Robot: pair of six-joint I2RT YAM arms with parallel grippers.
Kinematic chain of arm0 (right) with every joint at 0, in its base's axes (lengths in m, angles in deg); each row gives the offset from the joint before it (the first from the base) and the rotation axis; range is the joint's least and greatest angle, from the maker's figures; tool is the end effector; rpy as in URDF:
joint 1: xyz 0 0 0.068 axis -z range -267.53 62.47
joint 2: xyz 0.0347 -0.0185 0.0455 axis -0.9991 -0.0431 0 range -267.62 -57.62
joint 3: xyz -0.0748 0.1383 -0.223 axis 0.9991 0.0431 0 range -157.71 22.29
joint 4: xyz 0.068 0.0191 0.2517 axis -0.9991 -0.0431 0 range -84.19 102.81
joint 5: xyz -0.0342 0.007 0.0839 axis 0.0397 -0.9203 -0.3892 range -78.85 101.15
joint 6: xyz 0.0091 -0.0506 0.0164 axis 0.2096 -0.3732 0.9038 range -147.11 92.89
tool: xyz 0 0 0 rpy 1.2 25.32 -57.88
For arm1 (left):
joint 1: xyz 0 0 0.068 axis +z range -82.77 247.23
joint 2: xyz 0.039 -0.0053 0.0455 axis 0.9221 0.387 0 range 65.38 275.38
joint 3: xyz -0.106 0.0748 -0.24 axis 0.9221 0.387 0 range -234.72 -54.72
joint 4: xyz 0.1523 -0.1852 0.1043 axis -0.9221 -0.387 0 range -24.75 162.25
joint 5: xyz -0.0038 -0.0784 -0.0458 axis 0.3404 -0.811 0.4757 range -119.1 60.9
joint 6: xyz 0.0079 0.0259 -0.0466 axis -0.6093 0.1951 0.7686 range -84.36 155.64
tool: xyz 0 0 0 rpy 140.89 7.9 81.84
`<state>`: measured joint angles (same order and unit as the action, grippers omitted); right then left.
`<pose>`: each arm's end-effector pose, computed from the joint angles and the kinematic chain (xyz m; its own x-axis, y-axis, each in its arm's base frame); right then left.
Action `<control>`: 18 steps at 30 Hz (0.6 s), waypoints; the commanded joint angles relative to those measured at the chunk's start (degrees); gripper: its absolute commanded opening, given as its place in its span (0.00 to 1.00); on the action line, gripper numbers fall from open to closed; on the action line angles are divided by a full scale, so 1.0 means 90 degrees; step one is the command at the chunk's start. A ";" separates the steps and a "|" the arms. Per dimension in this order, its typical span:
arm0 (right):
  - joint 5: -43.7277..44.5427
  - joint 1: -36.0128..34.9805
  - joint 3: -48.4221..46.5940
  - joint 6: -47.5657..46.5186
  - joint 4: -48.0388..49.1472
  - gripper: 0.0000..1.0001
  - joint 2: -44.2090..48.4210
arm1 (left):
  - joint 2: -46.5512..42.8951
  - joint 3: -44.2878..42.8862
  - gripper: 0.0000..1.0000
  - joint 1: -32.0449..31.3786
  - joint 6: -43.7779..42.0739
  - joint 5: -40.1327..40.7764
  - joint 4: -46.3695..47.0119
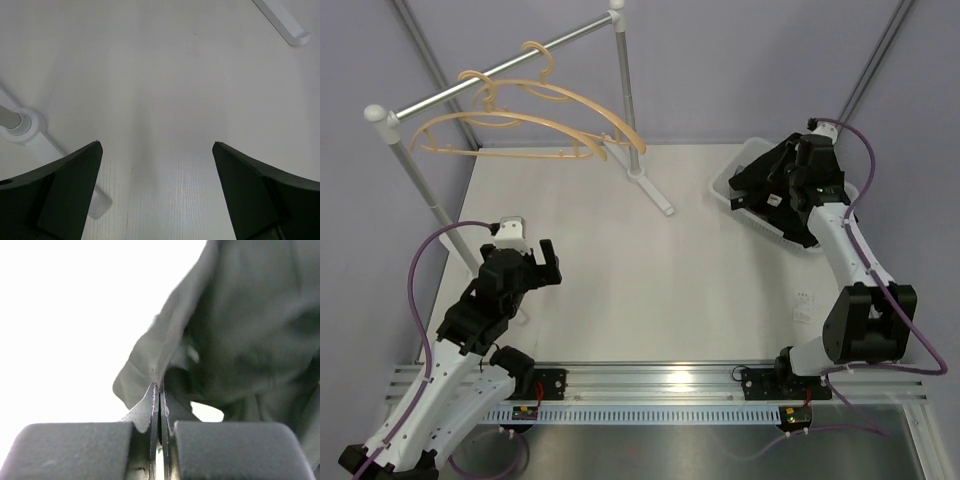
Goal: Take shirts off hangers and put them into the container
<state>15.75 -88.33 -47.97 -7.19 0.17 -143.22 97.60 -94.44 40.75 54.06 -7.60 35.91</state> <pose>0.3485 0.0020 0.3184 -0.4218 0.3339 -0.8430 0.2135 0.9402 0.2655 0.1182 -0.0443 0.2941 -0.4500 -0.1044 -0.8869 -0.0155 0.9939 -0.1091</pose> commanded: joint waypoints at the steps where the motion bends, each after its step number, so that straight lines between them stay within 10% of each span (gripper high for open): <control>1: -0.0257 -0.0028 -0.0407 -0.0397 0.0671 0.00 0.0770 | -0.0046 -0.0010 0.99 0.0032 -0.0083 -0.0016 0.0248; 18: -0.2736 -0.0028 -0.1080 0.0158 0.1619 0.00 0.1347 | -0.0056 0.0000 0.99 0.0032 -0.0073 0.0043 0.0248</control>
<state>-1.02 -88.31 -54.99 -8.87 10.31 -132.49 97.60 -94.44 40.75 54.06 -7.56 35.91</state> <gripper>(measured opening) 0.022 0.987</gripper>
